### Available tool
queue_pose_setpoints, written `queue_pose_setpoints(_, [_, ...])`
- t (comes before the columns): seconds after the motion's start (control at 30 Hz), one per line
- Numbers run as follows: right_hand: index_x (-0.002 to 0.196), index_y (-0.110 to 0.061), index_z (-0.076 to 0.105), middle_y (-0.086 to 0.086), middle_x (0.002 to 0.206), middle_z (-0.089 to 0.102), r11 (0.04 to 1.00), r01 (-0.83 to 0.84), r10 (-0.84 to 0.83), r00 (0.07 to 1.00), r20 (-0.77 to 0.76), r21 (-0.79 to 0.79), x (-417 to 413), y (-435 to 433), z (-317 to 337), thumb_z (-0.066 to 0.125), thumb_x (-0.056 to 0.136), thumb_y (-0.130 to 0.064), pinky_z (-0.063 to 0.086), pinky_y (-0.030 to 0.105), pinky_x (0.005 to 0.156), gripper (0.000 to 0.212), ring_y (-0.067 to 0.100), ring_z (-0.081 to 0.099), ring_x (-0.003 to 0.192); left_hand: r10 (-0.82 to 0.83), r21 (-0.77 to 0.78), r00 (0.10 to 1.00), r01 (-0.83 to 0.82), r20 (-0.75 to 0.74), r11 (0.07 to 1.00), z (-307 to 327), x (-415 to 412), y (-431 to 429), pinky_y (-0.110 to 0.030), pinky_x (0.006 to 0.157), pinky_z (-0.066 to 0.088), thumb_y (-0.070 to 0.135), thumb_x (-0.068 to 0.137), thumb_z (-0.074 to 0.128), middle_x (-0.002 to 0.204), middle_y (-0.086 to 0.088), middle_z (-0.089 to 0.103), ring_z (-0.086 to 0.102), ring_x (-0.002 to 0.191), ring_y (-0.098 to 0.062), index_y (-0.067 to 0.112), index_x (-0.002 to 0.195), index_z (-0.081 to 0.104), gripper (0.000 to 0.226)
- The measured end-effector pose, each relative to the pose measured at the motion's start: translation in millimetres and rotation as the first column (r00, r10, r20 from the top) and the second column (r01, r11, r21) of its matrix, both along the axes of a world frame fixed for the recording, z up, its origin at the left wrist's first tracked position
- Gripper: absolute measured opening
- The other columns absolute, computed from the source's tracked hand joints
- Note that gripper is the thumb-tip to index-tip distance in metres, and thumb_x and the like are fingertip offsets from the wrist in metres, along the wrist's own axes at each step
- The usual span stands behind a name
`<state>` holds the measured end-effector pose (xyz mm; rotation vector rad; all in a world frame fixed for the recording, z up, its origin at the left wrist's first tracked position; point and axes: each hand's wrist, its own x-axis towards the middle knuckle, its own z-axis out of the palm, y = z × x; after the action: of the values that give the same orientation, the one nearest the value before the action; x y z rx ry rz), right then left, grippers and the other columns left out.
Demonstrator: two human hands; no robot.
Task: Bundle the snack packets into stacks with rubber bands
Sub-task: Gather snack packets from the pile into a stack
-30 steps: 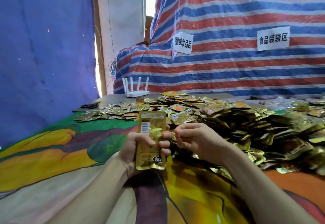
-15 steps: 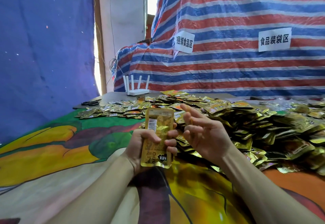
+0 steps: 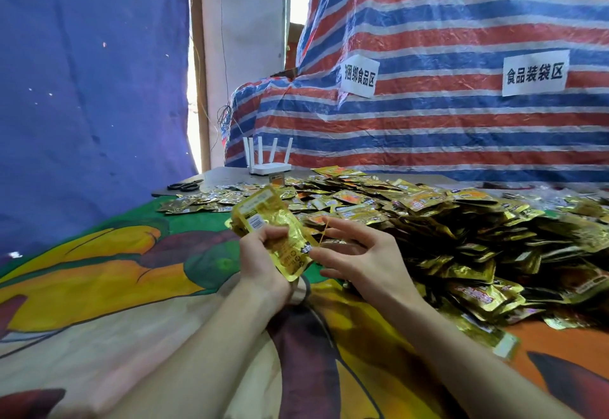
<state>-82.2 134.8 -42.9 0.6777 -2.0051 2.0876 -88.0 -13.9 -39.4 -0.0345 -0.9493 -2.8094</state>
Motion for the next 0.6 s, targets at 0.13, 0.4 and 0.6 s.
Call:
queue_pose_setpoints(0.13, [0.121, -0.023, 0.072, -0.006, 0.110, 0.075, 0.997, -0.033, 0.038, 0.997, -0.069, 0.073, 5.2, -5.5, -2.2, 0.086, 0.074, -0.001, 0.062, 0.028, 0.077, 0.054, 0.011, 0.074, 0.095, -0.040, -0.083, 0.997, 0.034, -0.062, 0.996, -3.5, -1.5, 7.4, -0.040, 0.071, 0.061, 0.011, 0.061, 0.050, 0.080, -0.011, 0.075, 0.074, 0.069, -0.030, 0.013, 0.070, 0.080, 0.032])
queue_pose_setpoints(0.4, [0.130, -0.022, 0.060, -0.012, 0.120, 0.066, 0.969, 0.105, -0.051, 0.970, -0.236, 0.224, 2.8, -10.9, -11.3, 0.085, 0.075, -0.007, 0.046, 0.006, 0.085, 0.062, -0.009, 0.061, 0.108, -0.071, -0.124, 0.996, 0.065, -0.047, 0.990, -8.6, -6.7, 15.6, -0.046, 0.082, 0.059, 0.016, 0.063, 0.059, 0.081, -0.012, 0.075, 0.074, 0.073, -0.031, 0.011, 0.067, 0.080, 0.022])
queue_pose_setpoints(0.6, [0.138, -0.018, 0.052, 0.000, 0.132, 0.059, 0.969, 0.069, -0.015, 0.974, -0.224, 0.235, 0.9, -19.1, -17.6, 0.086, 0.076, -0.012, 0.053, 0.032, 0.099, 0.071, 0.007, 0.061, 0.117, -0.066, -0.046, 0.998, 0.065, -0.011, 0.997, -5.2, -5.2, 9.8, -0.052, 0.071, 0.060, 0.017, 0.061, 0.067, 0.083, -0.016, 0.075, 0.074, 0.072, -0.035, 0.008, 0.079, 0.078, 0.023])
